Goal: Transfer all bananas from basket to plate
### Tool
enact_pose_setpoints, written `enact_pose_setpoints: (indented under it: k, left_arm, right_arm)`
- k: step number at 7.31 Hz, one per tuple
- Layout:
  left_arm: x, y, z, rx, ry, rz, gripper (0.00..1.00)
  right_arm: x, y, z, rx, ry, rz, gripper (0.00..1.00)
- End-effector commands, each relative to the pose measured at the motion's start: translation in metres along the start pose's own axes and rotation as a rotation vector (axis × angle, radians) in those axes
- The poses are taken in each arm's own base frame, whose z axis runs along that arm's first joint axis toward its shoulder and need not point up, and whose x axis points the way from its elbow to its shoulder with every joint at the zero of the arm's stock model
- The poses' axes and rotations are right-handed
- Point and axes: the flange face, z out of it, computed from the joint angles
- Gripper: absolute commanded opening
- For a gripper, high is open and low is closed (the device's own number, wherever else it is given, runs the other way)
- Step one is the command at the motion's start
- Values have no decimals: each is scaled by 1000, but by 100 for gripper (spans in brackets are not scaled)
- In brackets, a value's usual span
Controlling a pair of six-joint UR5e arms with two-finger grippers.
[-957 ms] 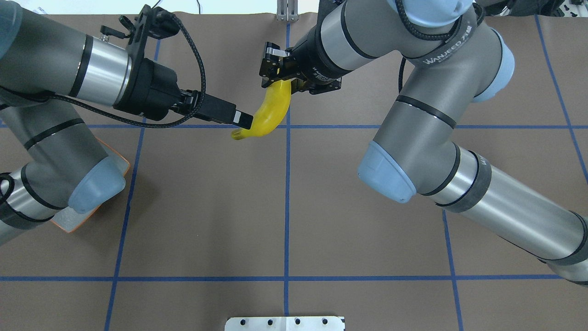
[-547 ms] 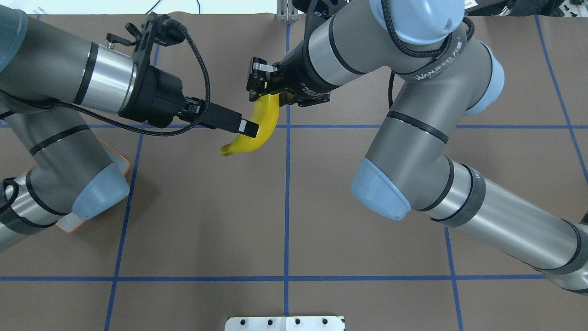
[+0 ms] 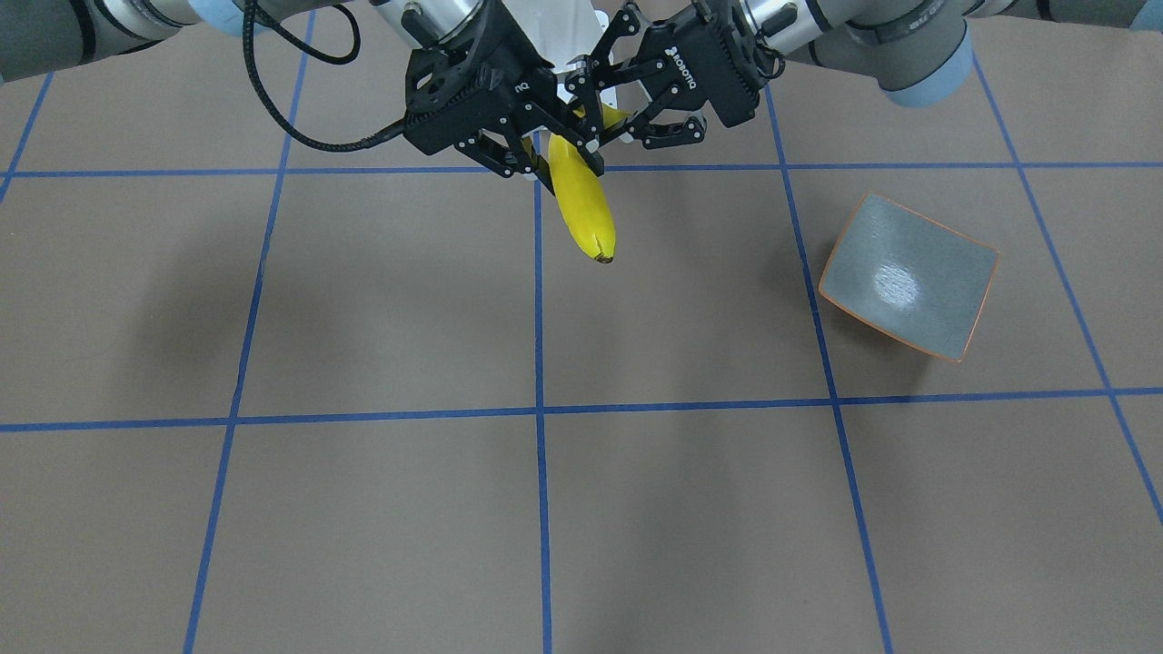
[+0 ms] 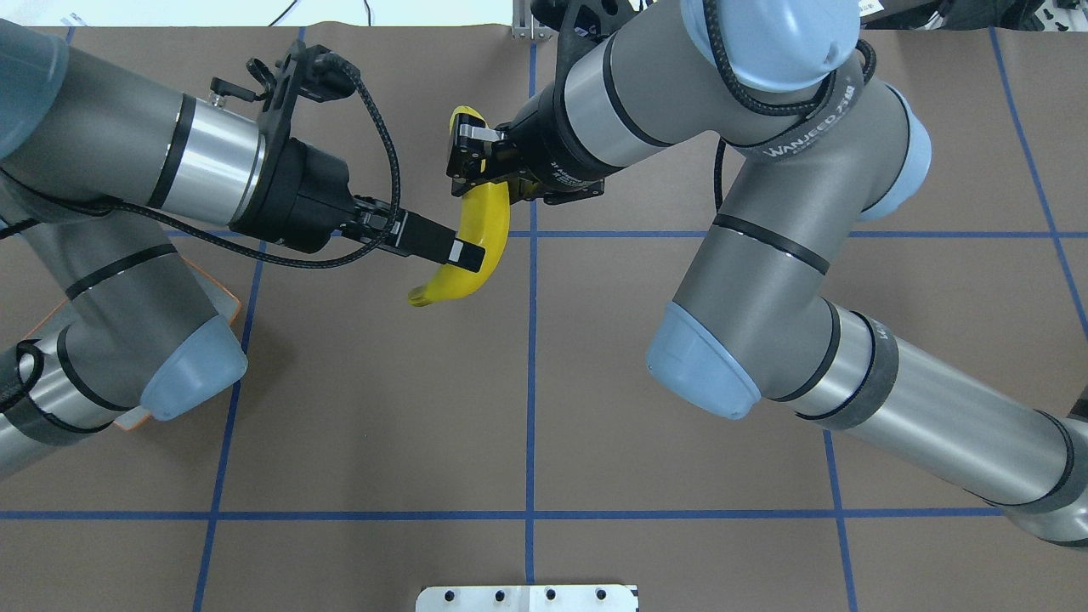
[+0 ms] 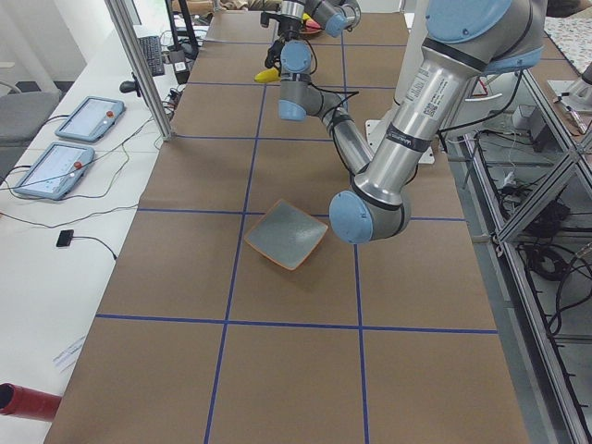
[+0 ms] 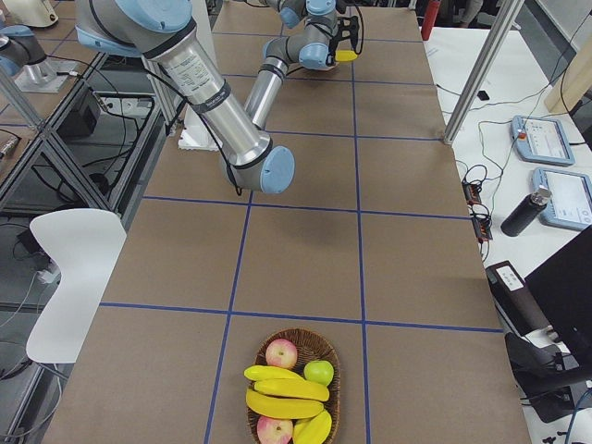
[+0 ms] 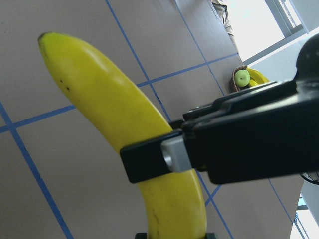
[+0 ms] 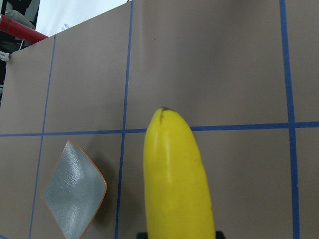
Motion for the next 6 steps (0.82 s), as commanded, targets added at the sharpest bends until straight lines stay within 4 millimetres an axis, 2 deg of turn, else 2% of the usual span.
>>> enact_pose_setpoints:
  k: [1, 3, 6]
  left_arm:
    - [5, 2, 1, -4, 13, 9, 68]
    - [7, 2, 0, 2, 26, 18, 81]
    - [10, 10, 12, -18, 38, 19, 78]
  right_arm:
    - [0, 0, 1, 0, 1, -4, 0]
    - [0, 0, 1, 2, 1, -4, 0]
    - [-5, 3, -9, 7, -17, -13, 0]
